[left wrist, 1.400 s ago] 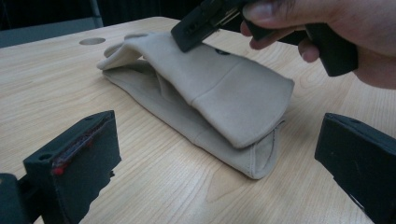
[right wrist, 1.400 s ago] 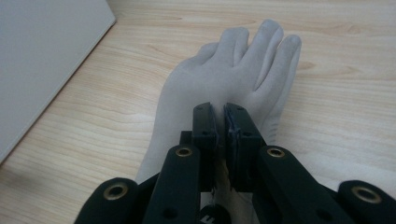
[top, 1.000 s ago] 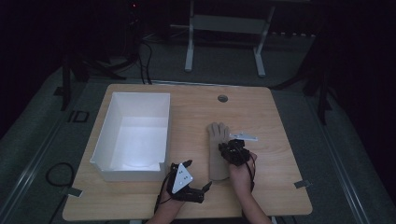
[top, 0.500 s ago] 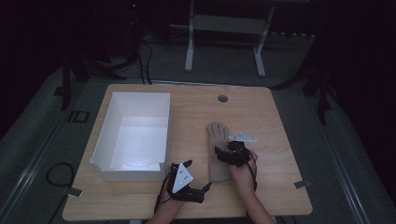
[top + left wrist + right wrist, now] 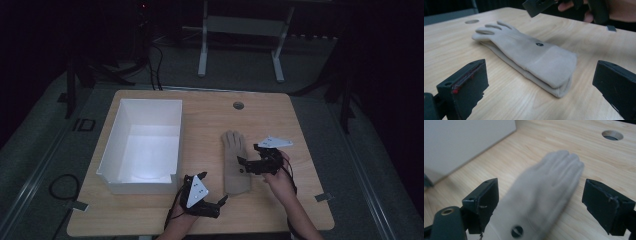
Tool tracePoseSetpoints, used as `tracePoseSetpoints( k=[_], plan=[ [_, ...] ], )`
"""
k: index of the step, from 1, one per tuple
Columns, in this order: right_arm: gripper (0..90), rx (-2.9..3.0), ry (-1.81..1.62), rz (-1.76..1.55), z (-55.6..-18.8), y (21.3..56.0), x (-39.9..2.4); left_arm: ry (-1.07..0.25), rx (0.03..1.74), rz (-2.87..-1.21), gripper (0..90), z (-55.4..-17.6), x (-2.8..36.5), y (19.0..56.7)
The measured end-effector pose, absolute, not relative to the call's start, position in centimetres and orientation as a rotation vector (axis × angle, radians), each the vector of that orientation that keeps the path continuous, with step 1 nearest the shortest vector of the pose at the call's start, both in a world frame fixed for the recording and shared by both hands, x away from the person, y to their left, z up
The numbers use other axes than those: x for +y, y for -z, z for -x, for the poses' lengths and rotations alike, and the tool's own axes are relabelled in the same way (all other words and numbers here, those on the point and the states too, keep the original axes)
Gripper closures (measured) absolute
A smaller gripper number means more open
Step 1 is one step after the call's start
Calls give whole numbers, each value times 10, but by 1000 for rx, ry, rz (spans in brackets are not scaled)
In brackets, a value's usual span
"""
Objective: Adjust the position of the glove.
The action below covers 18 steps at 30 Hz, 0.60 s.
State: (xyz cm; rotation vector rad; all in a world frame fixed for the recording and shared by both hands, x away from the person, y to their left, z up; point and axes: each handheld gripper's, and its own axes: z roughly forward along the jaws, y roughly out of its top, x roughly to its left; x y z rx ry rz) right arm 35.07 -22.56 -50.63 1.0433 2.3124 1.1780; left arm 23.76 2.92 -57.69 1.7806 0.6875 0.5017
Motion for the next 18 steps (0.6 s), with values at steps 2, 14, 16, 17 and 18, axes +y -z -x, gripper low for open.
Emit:
tracePoseSetpoints(
  k=[2,14,16,17,18],
  plan=[
    [148,2339,-1154,-1041,-351,505,-228,-508,687,-1786,3,-238,29,577],
    [246,2434,-1204,-1001,-348,508,-255,-319,706,-1832,54,-246,30,570],
    [304,2419,-1214,-989,-349,508,-260,-356,699,-1860,54,-247,28,566],
    [306,2413,-1215,-1000,-350,508,-262,-359,684,-1872,55,-248,27,565],
    [331,2404,-1213,-1012,-352,508,-264,-359,684,-1872,55,-248,27,565]
  ],
)
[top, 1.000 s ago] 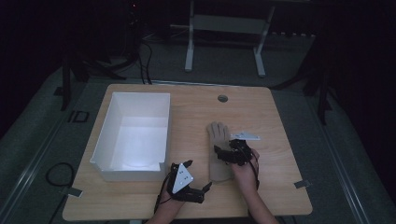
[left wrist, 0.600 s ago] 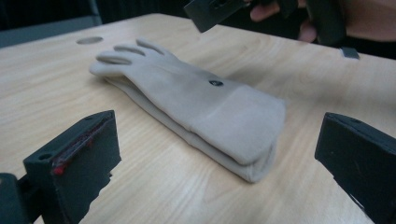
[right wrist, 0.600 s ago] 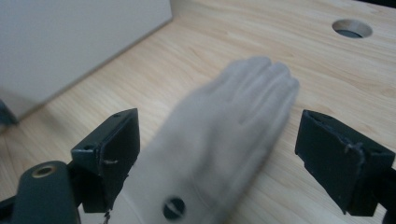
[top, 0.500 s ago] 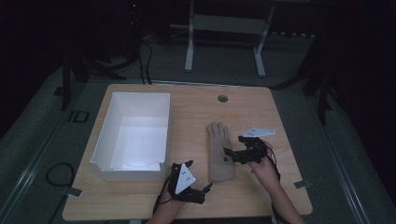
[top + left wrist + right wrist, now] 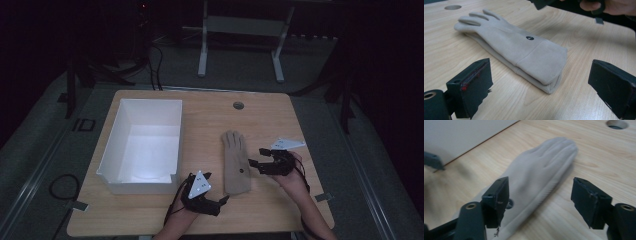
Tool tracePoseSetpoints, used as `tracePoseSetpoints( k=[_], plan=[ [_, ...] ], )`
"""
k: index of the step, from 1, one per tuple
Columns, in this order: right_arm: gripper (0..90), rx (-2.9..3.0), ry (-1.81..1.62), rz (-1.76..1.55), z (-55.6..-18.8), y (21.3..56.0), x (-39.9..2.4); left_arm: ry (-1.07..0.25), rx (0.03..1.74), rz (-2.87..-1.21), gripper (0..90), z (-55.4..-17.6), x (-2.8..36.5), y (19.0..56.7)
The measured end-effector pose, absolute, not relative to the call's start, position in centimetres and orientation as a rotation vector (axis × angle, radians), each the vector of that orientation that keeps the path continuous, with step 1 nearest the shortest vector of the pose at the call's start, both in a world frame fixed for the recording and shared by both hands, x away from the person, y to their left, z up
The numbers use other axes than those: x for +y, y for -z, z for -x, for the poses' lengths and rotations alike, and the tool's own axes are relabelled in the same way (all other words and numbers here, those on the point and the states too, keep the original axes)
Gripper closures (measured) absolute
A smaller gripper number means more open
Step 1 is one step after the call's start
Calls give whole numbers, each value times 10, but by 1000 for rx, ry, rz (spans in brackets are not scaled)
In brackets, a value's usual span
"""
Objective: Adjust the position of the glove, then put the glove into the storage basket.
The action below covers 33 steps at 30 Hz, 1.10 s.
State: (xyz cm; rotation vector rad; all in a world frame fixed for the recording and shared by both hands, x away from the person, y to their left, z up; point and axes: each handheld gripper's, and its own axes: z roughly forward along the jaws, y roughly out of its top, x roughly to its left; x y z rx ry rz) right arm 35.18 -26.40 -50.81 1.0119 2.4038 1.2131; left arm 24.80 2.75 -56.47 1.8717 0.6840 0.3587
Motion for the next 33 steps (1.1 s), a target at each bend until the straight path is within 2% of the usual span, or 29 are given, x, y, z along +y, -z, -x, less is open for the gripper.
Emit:
tracePoseSetpoints(
  k=[1,5,7,10,13,18,25,33],
  plan=[
    [393,2393,-1200,-1026,-354,508,-265,-380,668,-1898,64,-250,24,562],
    [403,2355,-1201,-1087,-366,502,-267,-341,593,-1923,143,-254,19,560],
    [410,2339,-1219,-1114,-373,497,-266,-309,561,-1954,149,-257,13,559],
    [373,2334,-1234,-1157,-388,493,-259,-263,524,-1998,156,-261,3,559],
    [337,2341,-1239,-1205,-404,494,-248,-238,471,-2039,222,-269,-11,559],
    [336,2382,-1209,-1265,-423,505,-235,-241,447,-2066,259,-276,-18,556],
    [391,2428,-1201,-1406,-438,539,-238,-156,425,-2136,386,-293,-17,565],
    [367,2487,-1208,-1451,-451,557,-229,-104,451,-2152,401,-300,-16,574]
  ],
)
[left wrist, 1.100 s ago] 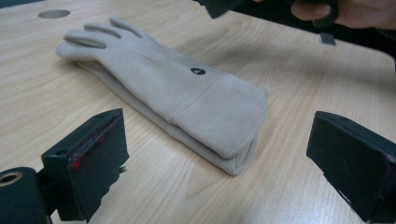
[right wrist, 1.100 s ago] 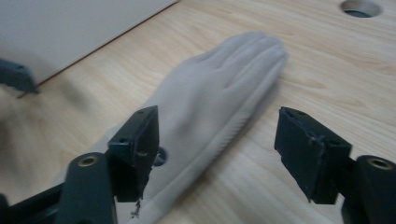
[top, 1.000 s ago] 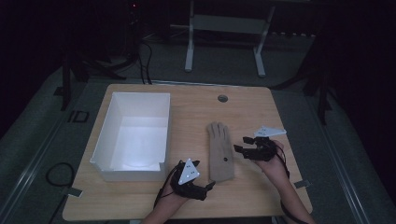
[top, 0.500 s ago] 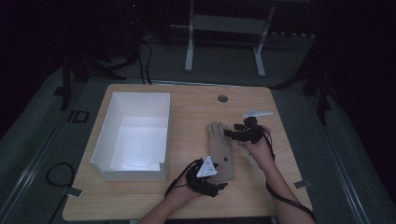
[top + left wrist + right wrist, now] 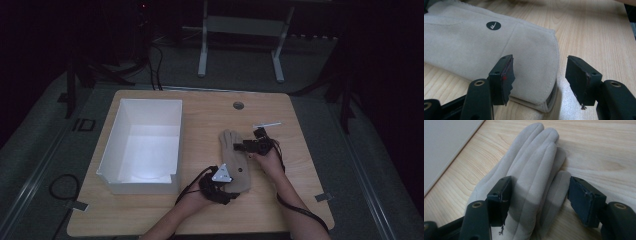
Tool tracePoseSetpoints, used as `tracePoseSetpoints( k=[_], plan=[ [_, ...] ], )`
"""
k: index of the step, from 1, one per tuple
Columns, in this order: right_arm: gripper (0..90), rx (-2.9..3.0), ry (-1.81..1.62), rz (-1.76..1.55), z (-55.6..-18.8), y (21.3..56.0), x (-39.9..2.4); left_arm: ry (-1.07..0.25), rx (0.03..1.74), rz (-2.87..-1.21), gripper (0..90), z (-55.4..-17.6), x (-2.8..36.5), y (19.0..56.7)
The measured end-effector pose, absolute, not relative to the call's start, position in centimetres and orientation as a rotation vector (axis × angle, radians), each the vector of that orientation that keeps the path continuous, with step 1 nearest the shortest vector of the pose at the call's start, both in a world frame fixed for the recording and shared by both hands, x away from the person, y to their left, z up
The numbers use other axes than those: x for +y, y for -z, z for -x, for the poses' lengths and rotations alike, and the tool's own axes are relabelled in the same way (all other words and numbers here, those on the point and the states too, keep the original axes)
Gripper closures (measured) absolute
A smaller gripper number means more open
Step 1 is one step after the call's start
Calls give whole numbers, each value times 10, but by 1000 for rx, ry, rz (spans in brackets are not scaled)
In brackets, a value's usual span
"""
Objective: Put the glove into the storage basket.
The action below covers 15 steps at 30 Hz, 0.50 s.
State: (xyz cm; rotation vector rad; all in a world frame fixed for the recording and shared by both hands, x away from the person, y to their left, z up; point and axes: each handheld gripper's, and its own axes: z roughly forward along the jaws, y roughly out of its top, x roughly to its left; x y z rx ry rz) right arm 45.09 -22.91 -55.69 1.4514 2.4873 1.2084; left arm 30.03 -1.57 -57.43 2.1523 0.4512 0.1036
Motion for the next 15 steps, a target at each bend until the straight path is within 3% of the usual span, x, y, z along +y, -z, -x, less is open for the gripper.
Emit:
tracePoseSetpoints(
  k=[2,3,4,7,8,15],
  plan=[
    [449,2516,-1189,-1432,-452,556,-227,-104,453,-2154,415,-301,-15,574],
    [449,2516,-1189,-1432,-452,556,-227,-104,453,-2154,422,-301,-15,574],
    [556,2553,-1194,-1411,-450,556,-223,-106,456,-2158,424,-301,-15,575],
    [613,2561,-1200,-1380,-448,556,-221,-113,455,-2163,419,-300,-16,574],
    [668,2553,-1177,-1343,-445,553,-219,-125,442,-2174,407,-298,-16,574],
    [739,2522,-1097,-1256,-436,547,-208,-170,425,-2201,353,-290,-15,574]
  ],
)
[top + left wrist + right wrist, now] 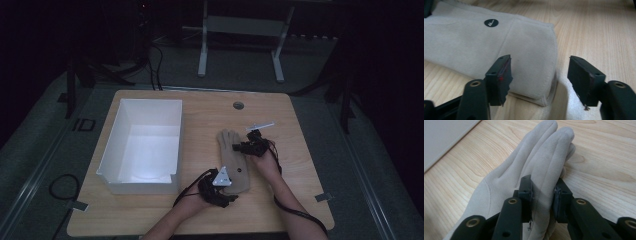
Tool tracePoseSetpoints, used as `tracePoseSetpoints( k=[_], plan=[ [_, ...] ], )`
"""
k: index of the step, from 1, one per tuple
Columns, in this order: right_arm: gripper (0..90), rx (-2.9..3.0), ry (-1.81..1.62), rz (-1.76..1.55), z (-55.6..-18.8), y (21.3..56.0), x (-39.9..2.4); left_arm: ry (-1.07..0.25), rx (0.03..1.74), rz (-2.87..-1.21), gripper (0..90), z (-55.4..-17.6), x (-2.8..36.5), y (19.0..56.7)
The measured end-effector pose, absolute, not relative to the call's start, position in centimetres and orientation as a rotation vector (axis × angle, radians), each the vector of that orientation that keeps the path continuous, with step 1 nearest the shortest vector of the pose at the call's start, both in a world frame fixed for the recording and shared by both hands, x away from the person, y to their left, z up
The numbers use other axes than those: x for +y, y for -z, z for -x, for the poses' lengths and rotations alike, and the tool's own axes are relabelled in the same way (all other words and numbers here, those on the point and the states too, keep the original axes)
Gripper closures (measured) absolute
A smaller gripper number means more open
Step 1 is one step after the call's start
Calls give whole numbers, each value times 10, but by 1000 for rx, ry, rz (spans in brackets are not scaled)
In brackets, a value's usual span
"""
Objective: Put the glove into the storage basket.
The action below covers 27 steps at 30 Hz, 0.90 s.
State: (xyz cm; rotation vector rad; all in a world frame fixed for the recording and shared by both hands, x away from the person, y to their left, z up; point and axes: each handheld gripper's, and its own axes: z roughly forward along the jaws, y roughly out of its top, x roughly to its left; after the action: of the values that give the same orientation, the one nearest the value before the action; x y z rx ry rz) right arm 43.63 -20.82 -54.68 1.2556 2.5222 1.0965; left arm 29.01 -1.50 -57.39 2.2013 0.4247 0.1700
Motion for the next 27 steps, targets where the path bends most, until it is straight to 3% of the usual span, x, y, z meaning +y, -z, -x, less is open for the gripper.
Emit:
tracePoseSetpoints(
  k=[3,8,13,21,27],
  plan=[
    [758,2534,-1082,-1218,-434,544,-203,-198,414,-2217,366,-287,-15,574],
    [757,2527,-1090,-1228,-434,544,-200,-274,415,-2244,500,-285,-17,574],
    [757,2522,-1092,-1232,-434,543,-199,-325,440,-2252,756,-288,-16,572],
    [758,2506,-1166,-1273,-434,543,-206,-113,492,-2201,824,-307,-5,571],
    [759,2488,-1221,-1289,-432,537,-212,-48,517,-2168,829,-310,-6,565]
  ],
)
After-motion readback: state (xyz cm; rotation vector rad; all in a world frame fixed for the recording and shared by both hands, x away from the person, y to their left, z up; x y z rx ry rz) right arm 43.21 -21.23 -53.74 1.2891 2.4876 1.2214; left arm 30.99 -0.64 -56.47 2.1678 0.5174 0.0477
